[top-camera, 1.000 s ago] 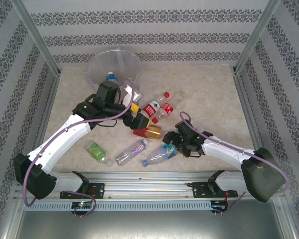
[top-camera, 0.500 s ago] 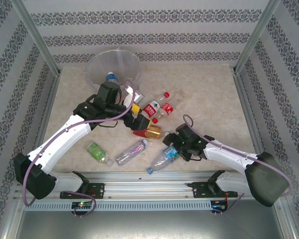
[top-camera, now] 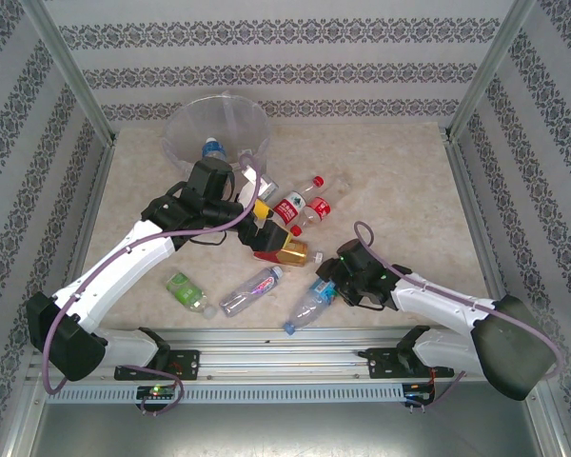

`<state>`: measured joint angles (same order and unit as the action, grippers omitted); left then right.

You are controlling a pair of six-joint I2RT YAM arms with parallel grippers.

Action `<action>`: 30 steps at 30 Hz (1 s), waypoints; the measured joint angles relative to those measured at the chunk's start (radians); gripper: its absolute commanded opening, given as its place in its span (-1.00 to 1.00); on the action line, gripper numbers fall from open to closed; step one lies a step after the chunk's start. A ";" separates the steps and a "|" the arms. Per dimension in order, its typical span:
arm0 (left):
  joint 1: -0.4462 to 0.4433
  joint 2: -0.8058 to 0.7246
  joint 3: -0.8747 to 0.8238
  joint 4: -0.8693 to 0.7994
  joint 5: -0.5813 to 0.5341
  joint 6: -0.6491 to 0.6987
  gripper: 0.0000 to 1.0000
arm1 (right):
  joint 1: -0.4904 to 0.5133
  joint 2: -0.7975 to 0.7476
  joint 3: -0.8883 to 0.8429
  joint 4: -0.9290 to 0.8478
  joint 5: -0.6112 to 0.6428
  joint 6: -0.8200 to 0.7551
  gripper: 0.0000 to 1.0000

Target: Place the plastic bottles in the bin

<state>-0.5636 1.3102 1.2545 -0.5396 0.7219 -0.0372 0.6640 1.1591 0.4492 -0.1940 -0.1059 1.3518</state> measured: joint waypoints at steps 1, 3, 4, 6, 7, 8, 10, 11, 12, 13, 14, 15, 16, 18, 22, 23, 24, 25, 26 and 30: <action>0.000 0.000 0.000 0.000 0.000 0.000 1.00 | 0.000 -0.003 0.000 0.005 0.006 -0.002 0.33; 0.000 0.001 0.000 0.000 0.000 -0.001 1.00 | -0.008 -0.011 0.002 0.012 0.023 -0.022 0.33; 0.000 0.002 0.000 0.000 0.000 -0.001 1.00 | -0.016 -0.014 0.005 0.011 0.028 -0.035 0.32; -0.001 0.007 0.000 0.001 0.000 -0.008 1.00 | -0.046 -0.018 0.028 0.005 0.040 -0.082 0.32; -0.003 0.010 -0.001 0.002 0.000 -0.013 1.00 | -0.063 -0.020 0.045 0.003 0.044 -0.107 0.32; -0.006 0.012 -0.003 0.005 0.001 -0.020 1.00 | -0.081 -0.022 0.065 0.003 0.049 -0.136 0.31; -0.014 0.018 -0.007 0.011 0.001 -0.032 1.00 | -0.116 -0.031 0.109 0.001 0.050 -0.198 0.32; -0.020 0.022 -0.010 0.016 0.002 -0.041 1.00 | -0.130 -0.034 0.134 -0.001 0.050 -0.232 0.31; -0.026 0.026 -0.012 0.024 0.001 -0.050 1.00 | -0.145 -0.037 0.164 -0.003 0.049 -0.271 0.32; -0.034 0.031 -0.016 0.033 0.000 -0.056 1.00 | -0.156 -0.040 0.195 -0.004 0.045 -0.314 0.32; -0.042 0.037 -0.018 0.041 0.001 -0.063 1.00 | -0.164 -0.041 0.220 -0.006 0.042 -0.345 0.32; -0.051 0.046 -0.019 0.055 0.001 -0.073 1.00 | -0.171 -0.042 0.247 -0.008 0.036 -0.379 0.32; -0.059 0.056 -0.021 0.071 0.000 -0.080 1.00 | -0.173 -0.045 0.276 -0.011 0.028 -0.415 0.32; -0.070 0.074 -0.032 0.109 -0.002 -0.100 1.00 | -0.176 -0.049 0.324 -0.014 0.000 -0.480 0.32; -0.077 0.118 -0.074 0.209 -0.016 -0.153 1.00 | -0.178 -0.060 0.400 -0.020 -0.057 -0.573 0.32; -0.079 0.133 -0.077 0.228 -0.018 -0.163 1.00 | -0.178 -0.061 0.414 -0.023 -0.069 -0.586 0.32; -0.081 0.153 -0.077 0.250 -0.020 -0.174 1.00 | -0.178 -0.064 0.430 -0.028 -0.080 -0.602 0.33; -0.085 0.173 -0.077 0.272 -0.024 -0.182 1.00 | -0.178 -0.066 0.444 -0.032 -0.092 -0.616 0.33; -0.089 0.187 -0.077 0.286 -0.027 -0.188 1.00 | -0.178 -0.067 0.454 -0.035 -0.098 -0.624 0.33; -0.113 0.230 -0.077 0.354 -0.021 -0.222 0.99 | -0.185 -0.072 0.467 -0.053 -0.109 -0.656 0.33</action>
<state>-0.6762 1.5406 1.1778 -0.1852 0.7013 -0.2592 0.4793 1.0870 0.9165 -0.2470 -0.2150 0.6956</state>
